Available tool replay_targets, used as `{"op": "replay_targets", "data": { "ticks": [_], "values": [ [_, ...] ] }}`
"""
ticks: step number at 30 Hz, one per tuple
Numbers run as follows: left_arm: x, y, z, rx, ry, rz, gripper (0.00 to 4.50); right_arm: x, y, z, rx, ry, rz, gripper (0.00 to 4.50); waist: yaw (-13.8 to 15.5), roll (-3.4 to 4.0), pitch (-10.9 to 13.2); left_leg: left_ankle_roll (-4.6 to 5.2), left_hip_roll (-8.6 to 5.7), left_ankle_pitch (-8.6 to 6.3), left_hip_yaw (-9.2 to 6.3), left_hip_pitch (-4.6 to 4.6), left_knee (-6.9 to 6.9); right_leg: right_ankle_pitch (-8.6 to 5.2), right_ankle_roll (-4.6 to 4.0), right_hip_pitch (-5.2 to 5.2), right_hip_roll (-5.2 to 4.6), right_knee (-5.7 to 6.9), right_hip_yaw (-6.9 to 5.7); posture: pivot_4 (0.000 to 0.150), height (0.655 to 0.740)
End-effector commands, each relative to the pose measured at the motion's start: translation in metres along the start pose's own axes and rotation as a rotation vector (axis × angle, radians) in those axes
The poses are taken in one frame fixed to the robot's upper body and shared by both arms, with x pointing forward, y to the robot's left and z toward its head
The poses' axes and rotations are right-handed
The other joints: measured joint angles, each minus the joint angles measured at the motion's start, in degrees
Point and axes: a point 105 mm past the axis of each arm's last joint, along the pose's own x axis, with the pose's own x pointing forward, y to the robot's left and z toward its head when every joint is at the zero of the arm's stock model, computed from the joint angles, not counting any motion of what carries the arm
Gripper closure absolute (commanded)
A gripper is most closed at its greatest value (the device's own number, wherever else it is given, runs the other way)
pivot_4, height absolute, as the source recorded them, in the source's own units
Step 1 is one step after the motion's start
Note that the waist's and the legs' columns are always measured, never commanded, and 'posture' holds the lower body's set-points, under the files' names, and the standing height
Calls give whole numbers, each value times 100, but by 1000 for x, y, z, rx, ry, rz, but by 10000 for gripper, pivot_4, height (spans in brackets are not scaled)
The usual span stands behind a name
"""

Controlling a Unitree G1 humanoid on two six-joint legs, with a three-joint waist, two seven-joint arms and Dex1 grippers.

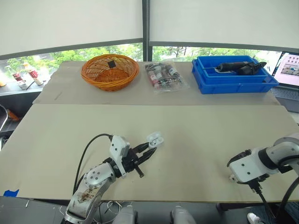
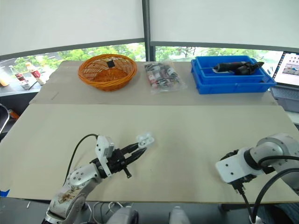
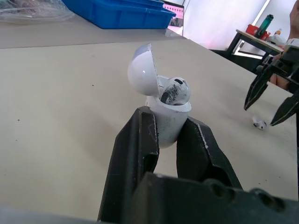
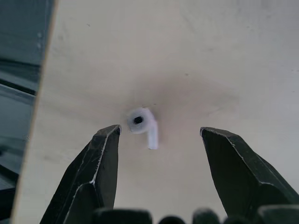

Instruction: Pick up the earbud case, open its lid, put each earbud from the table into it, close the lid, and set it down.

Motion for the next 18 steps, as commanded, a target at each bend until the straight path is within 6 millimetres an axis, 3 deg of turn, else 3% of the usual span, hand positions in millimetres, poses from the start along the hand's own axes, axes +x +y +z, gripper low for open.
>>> {"op": "replay_targets", "data": {
  "ticks": [1, 12, 18],
  "values": [
    [1, -4, 9, 11, -41, -10, 39733, 2, -3, 0, -41, 11, 17, 14418, 8, 0, 0, -1, -1, 0, 0, -2, 0, 0, 0, -1, 0, 0, 0, 1500, 7400],
    [0, -6, 9, 6, -42, -4, 39733, 9, 4, 7, -9, -33, 80, 14418, 8, 1, 0, 0, 0, 0, -8, 0, 1, 0, 0, 0, -1, 1, 1, 1500, 7400],
    [2, -5, 9, 6, -45, -6, 39733, 11, 0, 4, 11, -15, 64, 33009, -21, -6, -1, 0, 1, 0, -8, 3, 1, 0, -1, 1, 0, 1, 1, 1500, 7400]
  ]
}}
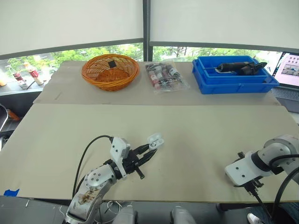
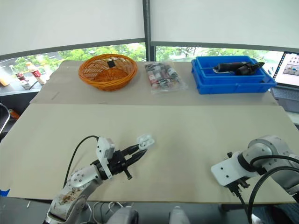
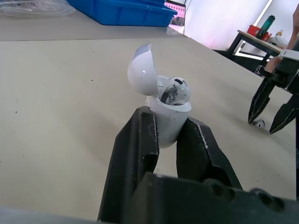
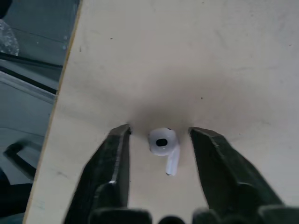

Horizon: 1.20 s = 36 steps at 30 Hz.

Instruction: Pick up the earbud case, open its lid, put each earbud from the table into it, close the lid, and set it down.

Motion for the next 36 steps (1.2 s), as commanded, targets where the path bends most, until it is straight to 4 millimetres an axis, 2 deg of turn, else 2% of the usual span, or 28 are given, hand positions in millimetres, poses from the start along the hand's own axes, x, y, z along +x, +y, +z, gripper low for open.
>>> {"op": "replay_targets", "data": {
  "ticks": [1, 2, 3, 10, 15, 19, 22, 27, 32, 36],
  "values": [
    [2, -3, 13, 21, -52, -14, 39733, 0, -7, 1, -4, 10, -41, 36491, -41, -5, -1, 0, 2, 0, 0, 2, 0, 0, 0, 1, 1, 0, 1, 1500, 7400],
    [3, -3, 13, 21, -52, -15, 39733, -1, -8, 0, -5, 14, -43, 40094, -58, -6, -1, 0, 2, 0, 0, 5, 0, 0, 0, 4, 1, 0, 1, 1500, 7400],
    [3, -3, 13, 21, -53, -15, 39733, -1, -8, 0, -5, 15, -44, 41705, -72, -6, -1, 0, 3, 0, -1, 7, 0, 0, 0, 5, 2, 0, 1, 1500, 7400],
    [4, -2, 13, 20, -55, -16, 39733, -7, -12, 6, -4, -12, -74, 41684, -76, -7, -1, 0, 4, 0, -5, 8, -1, 0, 0, 6, 4, 0, 2, 1500, 7400],
    [4, -2, 13, 21, -58, -15, 39733, -20, -25, 16, 30, -70, -152, 41684, -75, -5, 0, 0, 4, 0, -7, 6, -1, 0, 0, 3, 4, 2, 3, 1500, 7400],
    [7, 0, 13, 22, -66, -14, 39733, -37, -50, 36, 125, -229, -308, 41684, -58, -3, 0, 0, 3, 0, -13, 1, -2, 0, 0, -2, 3, 2, 3, 1500, 7400],
    [12, 4, 19, 13, -92, -6, 39733, -53, -70, 55, 245, -413, -468, 41684, -24, -5, 1, 0, 2, 0, -15, -3, 0, 0, 0, -2, 1, 0, 2, 1500, 7400],
    [21, 10, 25, 31, -115, -20, 39733, -71, -85, 89, 389, -715, -678, 41684, 70, -5, 1, 0, -3, 0, -21, -15, 11, 1, -1, -9, 0, 4, -2, 1500, 7400],
    [27, 18, 30, 46, -133, -29, 39733, -92, -100, 109, 443, -911, -921, 41684, 74, -5, 1, 0, -6, 0, -23, -16, 18, 1, -1, -12, 0, 14, -2, 1500, 7400],
    [33, 23, 34, 50, -149, -43, 39733, -92, -106, 123, 482, -1019, -1040, 41684, 69, -5, 1, 0, -7, 0, -23, -16, 20, 0, 0, -16, 0, 24, -4, 1500, 7400]
  ]
}}
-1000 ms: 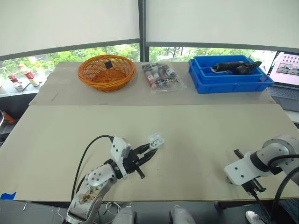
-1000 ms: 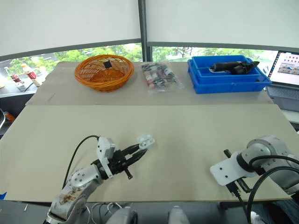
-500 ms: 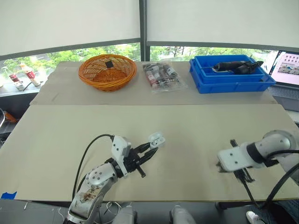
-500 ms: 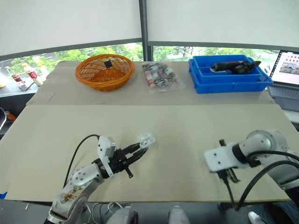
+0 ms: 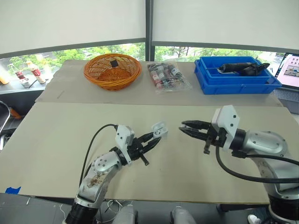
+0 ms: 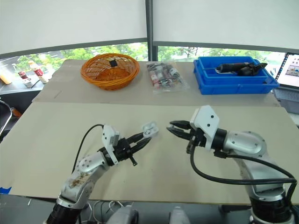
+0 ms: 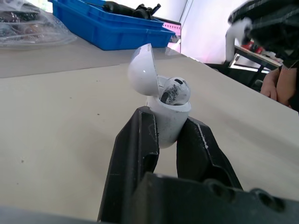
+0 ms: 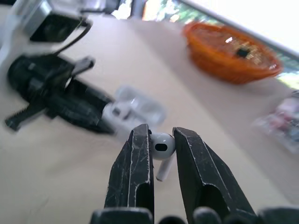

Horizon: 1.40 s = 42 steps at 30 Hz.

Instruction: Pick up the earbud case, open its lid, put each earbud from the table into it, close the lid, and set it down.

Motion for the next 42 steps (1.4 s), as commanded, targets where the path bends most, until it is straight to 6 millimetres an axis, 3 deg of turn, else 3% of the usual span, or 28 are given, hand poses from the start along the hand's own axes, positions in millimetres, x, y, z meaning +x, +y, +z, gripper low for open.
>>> {"op": "replay_targets", "data": {
  "ticks": [1, 16, 31, 41, 42],
  "values": [
    [5, 2, 14, 20, -68, -26, 39733, 6, 4, 12, -5, -93, -90, 41684, -6, 0, 0, 0, 0, 0, 0, 0, 0, 0, 0, 0, 0, 0, 0, 1500, 7400],
    [12, -5, 17, 30, -82, -80, 39733, 37, 16, -3, 23, -164, -177, 41684, -101, 1, 0, 0, -1, 0, -4, 3, 0, 0, 0, -3, 1, 7, 0, 1500, 7400],
    [12, -6, 18, 36, -88, -89, 39733, 38, 17, -25, -95, -90, -187, 41684, -123, 1, 0, 0, -1, 0, -4, 3, -2, 0, 0, -4, 1, 6, 0, 1500, 7400],
    [13, -8, 18, 43, -91, -97, 39733, 37, 27, -26, -30, -89, -149, 41684, -124, 1, 0, 0, -1, 0, -4, 4, -2, 0, 0, -4, 1, 6, 0, 1500, 7400],
    [13, -8, 18, 44, -91, -99, 39733, 37, 27, -25, -19, -91, -152, 30931, -124, 1, 0, 0, -1, 0, -4, 3, -3, 0, 0, -4, 2, 6, 0, 1500, 7400]
  ]
}}
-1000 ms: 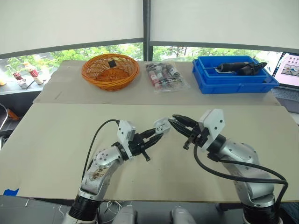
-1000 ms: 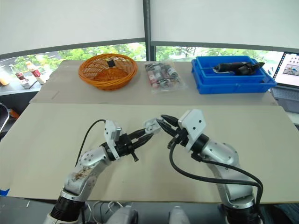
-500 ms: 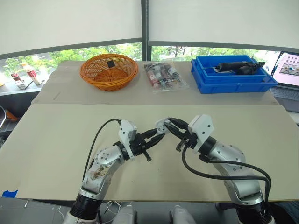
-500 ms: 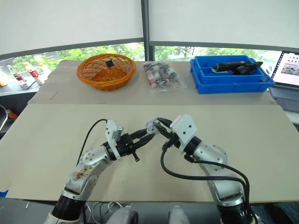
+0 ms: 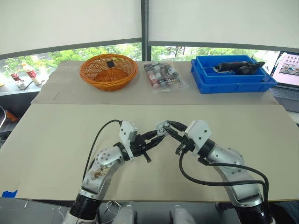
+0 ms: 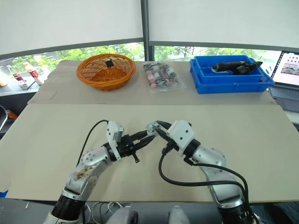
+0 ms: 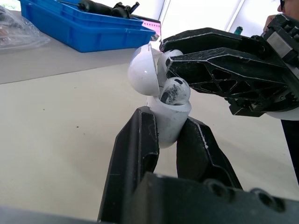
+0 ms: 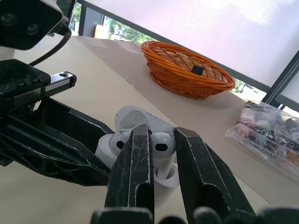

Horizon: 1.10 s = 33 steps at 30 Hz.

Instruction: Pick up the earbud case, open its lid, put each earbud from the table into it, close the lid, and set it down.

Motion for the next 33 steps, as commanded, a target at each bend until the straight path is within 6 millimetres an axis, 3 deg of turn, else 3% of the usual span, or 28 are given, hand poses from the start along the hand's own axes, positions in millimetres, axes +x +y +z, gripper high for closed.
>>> {"op": "replay_targets", "data": {
  "ticks": [1, 7, 16, 25, 33],
  "values": [
    [2, -4, 18, 60, -72, -20, 39733, -2, 2, 9, 39, -26, 0, 28000, -1, 0, 0, 0, 0, 0, 0, 0, 0, 0, 0, 0, 0, 0, 0, 1500, 7400],
    [1, -3, 16, 65, -65, -19, 39733, -10, -11, 25, 107, -40, -13, 7485, 4, 0, 0, 0, 0, 0, -1, 0, 0, 0, 0, 1, 0, -1, 1, 1500, 7400],
    [0, -4, 12, 58, -48, -50, 39733, -45, -44, 37, 210, 49, -20, 7110, 4, 0, 0, 2, 0, -1, 0, -2, -2, 0, 0, 2, 0, -5, 0, 1500, 7400],
    [16, -37, 10, 35, -37, -349, 39733, -52, -75, 40, 139, 157, 64, 7110, 1, -1, 1, 3, 0, -1, 20, -6, 0, 0, 0, 5, 0, -13, -1, 1500, 7400],
    [26, -56, 17, -15, -24, -580, 39733, -47, -80, 29, 112, 290, 251, 32842, -9, -1, 1, 6, 0, -3, 31, -10, 3, 0, 0, 6, 1, -20, -5, 1500, 7400]
  ]
}}
